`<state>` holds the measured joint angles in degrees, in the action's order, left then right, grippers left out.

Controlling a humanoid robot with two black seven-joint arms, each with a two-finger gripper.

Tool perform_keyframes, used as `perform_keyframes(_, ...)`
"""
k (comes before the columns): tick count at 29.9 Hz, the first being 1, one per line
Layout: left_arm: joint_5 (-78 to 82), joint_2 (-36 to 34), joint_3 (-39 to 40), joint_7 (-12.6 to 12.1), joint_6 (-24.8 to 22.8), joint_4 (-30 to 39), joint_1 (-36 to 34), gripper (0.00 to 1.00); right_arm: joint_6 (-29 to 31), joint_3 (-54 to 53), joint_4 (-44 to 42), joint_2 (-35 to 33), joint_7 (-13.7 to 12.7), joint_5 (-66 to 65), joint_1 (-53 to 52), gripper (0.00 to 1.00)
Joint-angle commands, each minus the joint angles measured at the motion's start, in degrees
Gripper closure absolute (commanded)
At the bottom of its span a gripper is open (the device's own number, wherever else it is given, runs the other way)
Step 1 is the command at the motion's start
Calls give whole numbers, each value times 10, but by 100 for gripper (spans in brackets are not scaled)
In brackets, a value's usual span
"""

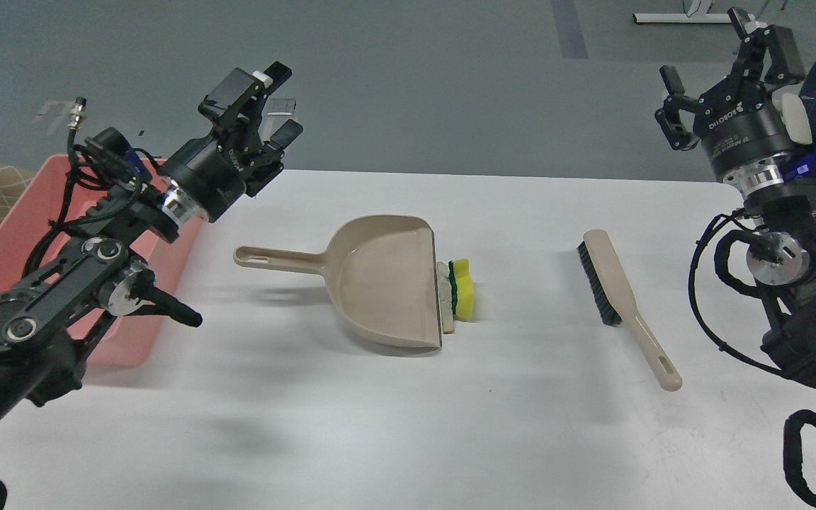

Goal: Sweep and dump garbage into bin
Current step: 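Lower the left gripper to the dustpan handle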

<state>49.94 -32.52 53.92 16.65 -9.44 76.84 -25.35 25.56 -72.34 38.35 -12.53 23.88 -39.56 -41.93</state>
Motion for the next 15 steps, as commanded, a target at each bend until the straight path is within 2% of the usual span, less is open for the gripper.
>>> perform_keyframes(1,16,-51,3,0,37,74,59,2,0,0,-1,-8,0,0,1,0)
perform_keyframes(3,47,-77,13,0,66,117,108,2,0,1,-2,-9,0,0,2,0)
perform_keyframes(7,75,-87,12,1,106,153,166,2,-1,1,-2,-9,0,0,4,0)
perform_keyframes(11,117,-77,10,0,172,186,238,2,-1,1,-2,-8,-1,0,4,0)
perform_keyframes(15,119,-51,6,0,201,195,274,2,-1,0,-2,-8,0,0,4,0)
